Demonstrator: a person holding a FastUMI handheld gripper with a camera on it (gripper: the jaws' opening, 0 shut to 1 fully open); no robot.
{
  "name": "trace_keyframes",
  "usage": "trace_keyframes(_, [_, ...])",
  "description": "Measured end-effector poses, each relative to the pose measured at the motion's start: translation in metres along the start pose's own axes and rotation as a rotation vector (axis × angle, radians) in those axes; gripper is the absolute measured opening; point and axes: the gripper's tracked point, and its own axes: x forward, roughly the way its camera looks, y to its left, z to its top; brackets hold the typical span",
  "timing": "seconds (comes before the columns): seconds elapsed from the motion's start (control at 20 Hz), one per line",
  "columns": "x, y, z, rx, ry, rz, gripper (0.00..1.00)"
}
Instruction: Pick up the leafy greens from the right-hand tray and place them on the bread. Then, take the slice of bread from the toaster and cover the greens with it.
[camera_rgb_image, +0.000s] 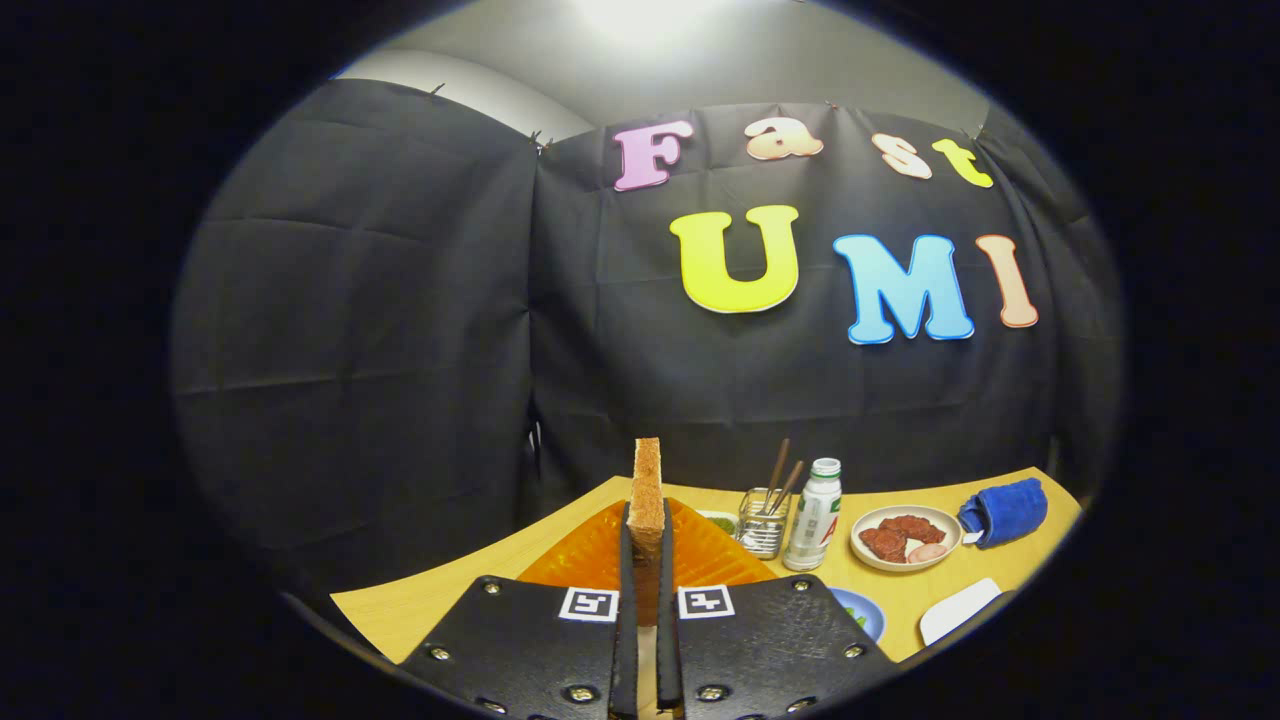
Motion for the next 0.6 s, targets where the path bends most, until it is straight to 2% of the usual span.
trace_keyframes(0.2, [-0.019,-0.030,0.009,-0.016,-0.005,-0.018,0.08])
trace_keyframes(0.35, [-0.033,-0.047,-0.003,-0.028,0.029,-0.021,0.07])
trace_keyframes(0.6, [-0.040,-0.081,-0.025,-0.049,0.049,-0.079,0.07])
